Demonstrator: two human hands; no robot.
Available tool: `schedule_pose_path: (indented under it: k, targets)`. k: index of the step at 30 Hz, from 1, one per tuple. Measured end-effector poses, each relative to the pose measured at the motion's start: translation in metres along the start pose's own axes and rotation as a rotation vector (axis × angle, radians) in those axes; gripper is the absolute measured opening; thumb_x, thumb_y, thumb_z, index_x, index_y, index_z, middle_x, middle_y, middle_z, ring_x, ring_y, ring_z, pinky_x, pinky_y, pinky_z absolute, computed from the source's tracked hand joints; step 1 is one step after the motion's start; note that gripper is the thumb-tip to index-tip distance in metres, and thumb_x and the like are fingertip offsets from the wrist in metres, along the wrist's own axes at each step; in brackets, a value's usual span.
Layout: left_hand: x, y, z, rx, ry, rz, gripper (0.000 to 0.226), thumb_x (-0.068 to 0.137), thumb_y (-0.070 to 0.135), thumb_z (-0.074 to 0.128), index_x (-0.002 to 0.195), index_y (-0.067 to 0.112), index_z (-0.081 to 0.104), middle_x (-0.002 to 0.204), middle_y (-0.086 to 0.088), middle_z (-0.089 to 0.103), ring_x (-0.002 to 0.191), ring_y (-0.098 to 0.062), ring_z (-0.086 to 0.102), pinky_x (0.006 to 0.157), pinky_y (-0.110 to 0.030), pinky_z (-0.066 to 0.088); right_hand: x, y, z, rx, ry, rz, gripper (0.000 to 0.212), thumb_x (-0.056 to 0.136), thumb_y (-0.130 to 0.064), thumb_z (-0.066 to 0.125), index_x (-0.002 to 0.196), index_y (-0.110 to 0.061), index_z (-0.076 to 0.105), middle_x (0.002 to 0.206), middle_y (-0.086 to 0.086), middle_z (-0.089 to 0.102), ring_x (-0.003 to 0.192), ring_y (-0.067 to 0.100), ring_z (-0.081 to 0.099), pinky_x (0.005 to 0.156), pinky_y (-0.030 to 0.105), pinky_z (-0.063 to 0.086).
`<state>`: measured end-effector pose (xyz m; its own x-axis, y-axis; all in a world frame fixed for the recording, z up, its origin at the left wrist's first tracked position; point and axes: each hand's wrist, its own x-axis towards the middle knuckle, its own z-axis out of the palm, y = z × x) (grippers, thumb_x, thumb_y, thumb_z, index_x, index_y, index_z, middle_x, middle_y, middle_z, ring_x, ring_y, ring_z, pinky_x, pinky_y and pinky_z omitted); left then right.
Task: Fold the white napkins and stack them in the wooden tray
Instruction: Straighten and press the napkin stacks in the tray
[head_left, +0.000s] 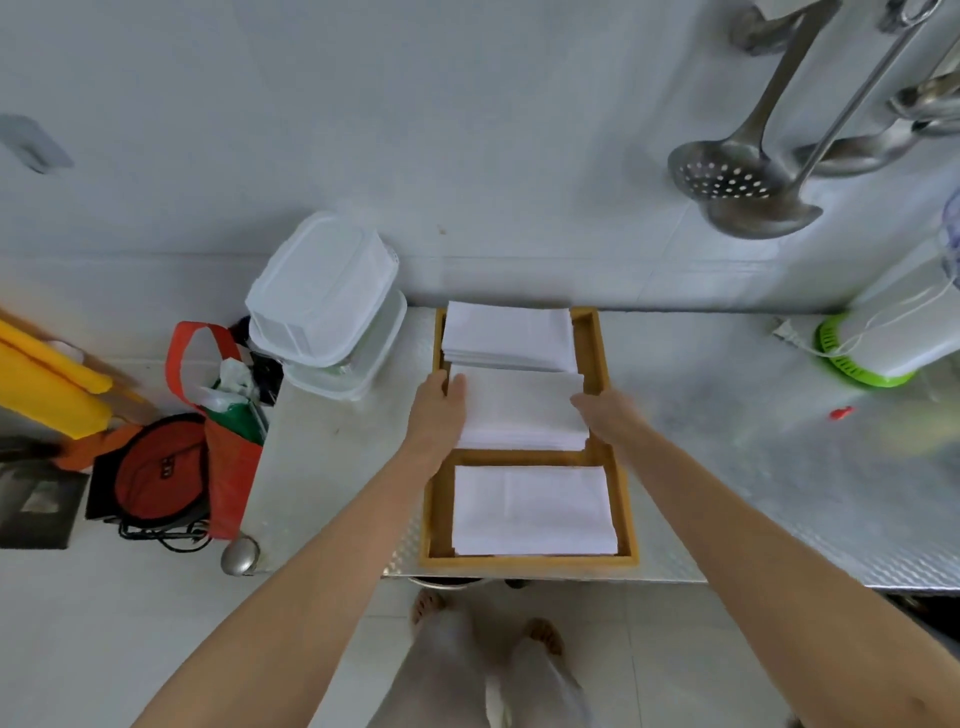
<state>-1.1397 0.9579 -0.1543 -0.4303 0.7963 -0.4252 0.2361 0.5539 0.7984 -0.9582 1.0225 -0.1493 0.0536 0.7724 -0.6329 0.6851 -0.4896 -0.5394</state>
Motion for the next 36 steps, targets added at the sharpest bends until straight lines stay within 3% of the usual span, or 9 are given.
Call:
schedule_pose_path:
  k: [4, 13, 17, 20, 23, 25, 28, 33, 36]
  targets:
    - [0.019, 0.007, 0.0, 0.071, -0.155, -0.104, 0.047, 0.102, 0.032, 0.04, 0.139, 0.005, 0.036, 0.134, -0.01, 0.047, 0.122, -0.024, 0.046, 0.097, -0.028, 0.036, 0.008, -0.011, 0.004, 0.136, -0.02, 0.078, 0.041, 0.097, -0.023, 0.049, 0.129, 0.003, 0.045, 0.106, 0.012, 0.048, 0.093, 0.024, 0.048, 0.082, 0.034, 0.044]
    - [0.039, -0.006, -0.002, 0.087, -0.258, -0.166, 0.046, 0.097, 0.029, 0.051, 0.133, 0.004, 0.038, 0.125, -0.008, 0.051, 0.103, -0.018, 0.049, 0.08, -0.027, 0.042, 0.015, -0.014, 0.007, 0.39, -0.066, 0.179, 0.047, 0.08, -0.02, 0.075, 0.118, -0.005, 0.052, 0.114, 0.01, 0.054, 0.103, 0.026, 0.053, 0.095, 0.036, 0.044]
    - [0.046, -0.006, -0.01, 0.118, -0.306, -0.069, 0.059, 0.087, 0.039, 0.065, 0.134, 0.011, 0.041, 0.13, -0.007, 0.053, 0.112, -0.023, 0.056, 0.094, -0.039, 0.051, 0.009, -0.023, 0.003, 0.283, -0.064, -0.065, 0.046, 0.083, -0.017, 0.072, 0.124, -0.008, 0.054, 0.114, 0.008, 0.061, 0.102, 0.025, 0.058, 0.088, 0.037, 0.05]
    - [0.047, 0.015, -0.025, 0.224, -0.275, 0.215, 0.098, 0.073, 0.054, 0.074, 0.148, 0.018, 0.022, 0.149, -0.001, 0.03, 0.135, -0.021, 0.034, 0.11, -0.039, 0.035, 0.002, -0.043, -0.005, 0.033, 0.042, -0.364, 0.033, 0.079, -0.018, 0.074, 0.106, -0.005, 0.061, 0.1, 0.012, 0.065, 0.091, 0.028, 0.061, 0.078, 0.039, 0.052]
    - [0.044, 0.036, -0.043, 0.253, -0.431, 0.441, 0.111, 0.07, 0.044, 0.081, 0.152, 0.03, 0.007, 0.155, 0.011, 0.018, 0.142, -0.01, 0.021, 0.113, -0.032, 0.027, -0.01, -0.065, -0.015, -0.183, 0.092, -0.6, 0.026, 0.076, -0.019, 0.076, 0.092, -0.006, 0.061, 0.087, 0.008, 0.063, 0.08, 0.024, 0.059, 0.066, 0.029, 0.048]
    - [0.041, 0.044, -0.043, 0.221, -0.497, 0.434, 0.099, 0.073, 0.032, 0.081, 0.15, 0.03, 0.018, 0.138, 0.016, 0.04, 0.122, -0.002, 0.043, 0.096, -0.015, 0.037, -0.021, -0.078, -0.015, -0.262, 0.092, -0.758, 0.023, 0.077, -0.018, 0.076, 0.09, -0.006, 0.061, 0.082, 0.006, 0.062, 0.076, 0.022, 0.058, 0.06, 0.022, 0.043]
    - [0.036, 0.047, -0.032, 0.097, -0.385, 0.411, 0.05, 0.08, 0.025, 0.076, 0.124, 0.021, 0.052, 0.102, 0.016, 0.062, 0.088, 0.006, 0.059, 0.07, -0.001, 0.041, -0.024, -0.085, -0.008, -0.266, 0.095, -0.918, 0.024, 0.076, -0.017, 0.077, 0.093, -0.008, 0.062, 0.089, 0.004, 0.061, 0.081, 0.02, 0.058, 0.063, 0.02, 0.044]
    - [0.028, 0.027, -0.024, -0.164, -0.172, 0.338, 0.032, 0.089, 0.018, 0.067, 0.119, 0.018, 0.058, 0.108, 0.007, 0.064, 0.101, -0.007, 0.06, 0.073, -0.008, 0.048, -0.015, -0.056, 0.0, 0.105, 0.022, -0.702, 0.084, 0.073, -0.019, 0.081, 0.139, -0.021, 0.03, 0.138, -0.001, 0.042, 0.126, 0.013, 0.041, 0.1, 0.023, 0.037]
    - [0.023, 0.022, -0.018, -0.218, -0.159, 0.316, 0.032, 0.088, 0.013, 0.067, 0.117, 0.021, 0.056, 0.109, 0.007, 0.063, 0.101, -0.006, 0.059, 0.076, -0.008, 0.048, -0.004, -0.041, 0.017, 0.108, -0.12, -0.527, 0.091, 0.075, -0.013, 0.079, 0.146, -0.02, 0.022, 0.145, 0.0, 0.038, 0.131, 0.018, 0.04, 0.096, 0.025, 0.04]
